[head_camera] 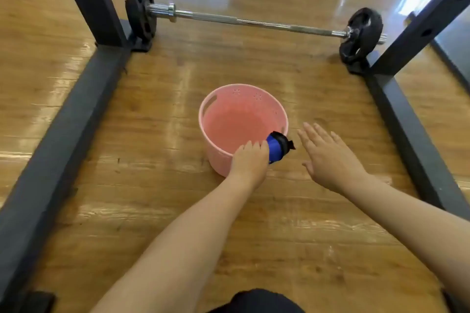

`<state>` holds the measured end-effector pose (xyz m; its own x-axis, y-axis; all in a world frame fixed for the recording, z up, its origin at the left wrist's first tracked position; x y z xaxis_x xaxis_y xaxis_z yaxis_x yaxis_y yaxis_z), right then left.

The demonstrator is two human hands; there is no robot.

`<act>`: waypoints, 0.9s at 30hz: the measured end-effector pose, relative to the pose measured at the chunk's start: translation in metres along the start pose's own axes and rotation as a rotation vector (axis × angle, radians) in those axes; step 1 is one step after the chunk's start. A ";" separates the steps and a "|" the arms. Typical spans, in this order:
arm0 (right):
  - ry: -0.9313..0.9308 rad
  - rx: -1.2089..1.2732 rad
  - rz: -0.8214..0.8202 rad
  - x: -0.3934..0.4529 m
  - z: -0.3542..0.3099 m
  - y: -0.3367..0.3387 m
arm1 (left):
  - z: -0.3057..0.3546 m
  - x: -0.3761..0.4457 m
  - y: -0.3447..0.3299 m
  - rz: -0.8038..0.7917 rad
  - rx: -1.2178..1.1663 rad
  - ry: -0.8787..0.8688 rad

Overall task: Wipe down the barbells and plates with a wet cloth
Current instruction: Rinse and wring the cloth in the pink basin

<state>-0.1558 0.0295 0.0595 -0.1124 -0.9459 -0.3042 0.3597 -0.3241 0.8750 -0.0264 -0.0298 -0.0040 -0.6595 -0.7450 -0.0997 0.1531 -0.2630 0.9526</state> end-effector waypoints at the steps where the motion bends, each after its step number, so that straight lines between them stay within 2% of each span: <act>1: -0.010 -0.004 -0.013 0.004 0.003 -0.002 | -0.004 0.003 -0.001 -0.015 -0.025 -0.013; 5: -0.055 0.071 0.023 0.023 0.023 0.001 | -0.014 -0.001 0.006 -0.018 -0.243 -0.094; 8: -0.069 0.117 0.099 0.045 0.028 0.007 | -0.033 0.003 0.026 0.193 -0.461 -0.054; 10: -0.056 0.156 0.149 0.062 0.021 0.010 | -0.050 0.018 0.034 0.274 -0.431 -0.027; 12: 0.005 0.204 0.246 0.083 0.005 0.013 | -0.064 0.037 0.042 0.312 -0.301 -0.054; 14: 0.042 0.233 0.309 0.097 -0.013 0.017 | -0.070 0.052 0.037 0.120 -0.098 -0.028; 16: 0.061 0.249 0.254 0.111 -0.027 0.013 | -0.080 0.065 0.023 -0.085 0.049 0.031; 20: 0.100 0.173 0.103 0.131 -0.048 -0.003 | -0.086 0.093 0.005 -0.188 0.147 0.090; 23: 0.015 0.139 -0.004 0.140 -0.049 -0.014 | -0.086 0.111 -0.010 -0.248 0.142 0.156; 25: -0.022 0.120 -0.030 0.144 -0.050 -0.021 | -0.088 0.115 -0.025 -0.287 0.130 0.157; 27: -0.064 0.200 0.038 0.147 -0.050 -0.024 | -0.091 0.116 -0.042 -0.370 0.114 0.131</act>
<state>-0.1345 -0.1008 -0.0249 -0.1634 -0.9543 -0.2502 0.1747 -0.2776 0.9447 -0.0424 -0.1611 -0.0820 -0.5545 -0.6865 -0.4704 -0.1643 -0.4638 0.8706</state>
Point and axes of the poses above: each hand's wrist, its own x-axis towards the middle knuckle, its own y-axis out of the back of the hand, z = x × y, the point moved 4 cm from there along x, towards the middle knuckle, and after that the axes turned 7 degrees about -x, right-handed, at the moved point
